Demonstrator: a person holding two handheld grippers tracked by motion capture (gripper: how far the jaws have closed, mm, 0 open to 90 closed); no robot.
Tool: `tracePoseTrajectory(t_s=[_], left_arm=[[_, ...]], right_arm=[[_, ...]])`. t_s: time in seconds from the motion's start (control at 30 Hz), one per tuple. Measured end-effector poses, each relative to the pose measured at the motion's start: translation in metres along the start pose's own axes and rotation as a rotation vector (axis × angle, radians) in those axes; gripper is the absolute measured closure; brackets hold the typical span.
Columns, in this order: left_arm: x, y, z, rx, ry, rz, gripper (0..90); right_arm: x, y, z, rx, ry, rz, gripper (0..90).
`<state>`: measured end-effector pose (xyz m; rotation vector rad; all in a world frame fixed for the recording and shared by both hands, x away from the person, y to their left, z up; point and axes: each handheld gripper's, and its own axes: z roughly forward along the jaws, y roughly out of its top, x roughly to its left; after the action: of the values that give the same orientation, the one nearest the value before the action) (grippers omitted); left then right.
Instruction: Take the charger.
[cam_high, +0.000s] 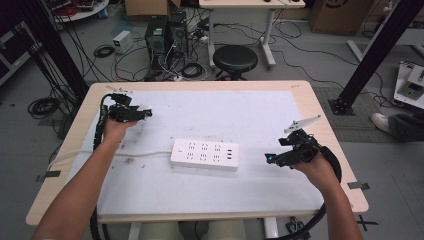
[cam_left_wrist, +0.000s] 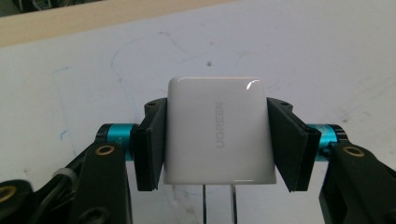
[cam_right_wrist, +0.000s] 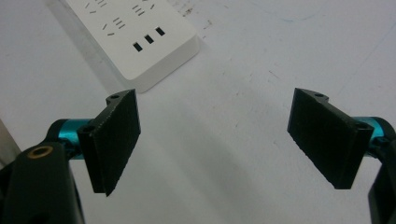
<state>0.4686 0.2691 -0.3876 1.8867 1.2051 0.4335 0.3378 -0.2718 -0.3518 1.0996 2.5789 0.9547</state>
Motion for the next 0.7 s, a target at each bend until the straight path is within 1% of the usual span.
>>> tracePoseTrajectory(t_s=[0.03,0.17,0.23,0.27,0.3,0.37,0.4,0.43,0.47,0.53,0.6,0.63,0.67,0.7], left_arm=[[-0.004,0.001,-0.003,-0.016,-0.021,0.011,42.7],[-0.018,0.001,-0.019,-0.061,-0.086,0.083,42.7],[-0.024,-0.001,-0.024,-0.078,-0.119,0.105,42.7],[-0.026,-0.001,-0.027,-0.083,-0.130,0.126,42.7],[-0.029,-0.002,-0.030,-0.089,-0.139,0.137,42.7],[-0.033,-0.004,-0.035,-0.106,-0.167,0.161,42.6],[-0.035,-0.005,-0.038,-0.105,-0.175,0.182,42.6],[-0.038,-0.006,-0.041,-0.113,-0.184,0.191,42.6],[-0.040,-0.007,-0.044,-0.115,-0.195,0.213,42.6],[-0.045,-0.009,-0.049,-0.124,-0.212,0.236,42.6],[-0.049,-0.011,-0.054,-0.122,-0.224,0.264,42.6],[-0.051,-0.012,-0.055,-0.123,-0.230,0.268,42.6],[-0.052,-0.014,-0.058,-0.121,-0.231,0.281,42.6],[-0.054,-0.015,-0.059,-0.121,-0.236,0.282,42.6]], right_arm=[[0.000,0.000,0.000,-0.002,0.000,-0.001,17.4],[0.002,-0.001,-0.002,-0.011,-0.003,-0.006,17.4],[0.003,-0.001,-0.003,-0.017,-0.008,-0.006,17.4],[0.003,-0.001,-0.003,-0.022,-0.008,-0.008,17.4],[0.003,-0.001,-0.003,-0.026,-0.009,-0.015,17.4],[0.004,0.000,-0.003,-0.025,-0.010,-0.007,17.4],[0.004,0.000,-0.004,-0.024,-0.011,-0.007,17.4],[0.005,0.001,-0.003,-0.027,-0.009,-0.011,17.4],[0.005,0.001,-0.004,-0.025,-0.008,-0.013,17.4],[0.006,0.002,-0.003,-0.024,-0.004,-0.018,17.4],[0.007,0.002,-0.002,-0.026,-0.001,-0.021,17.4],[0.007,0.002,-0.002,-0.026,0.000,-0.024,17.4],[0.007,0.002,-0.002,-0.025,0.002,-0.023,17.4],[0.008,0.002,-0.002,-0.026,0.005,-0.022,17.4]])
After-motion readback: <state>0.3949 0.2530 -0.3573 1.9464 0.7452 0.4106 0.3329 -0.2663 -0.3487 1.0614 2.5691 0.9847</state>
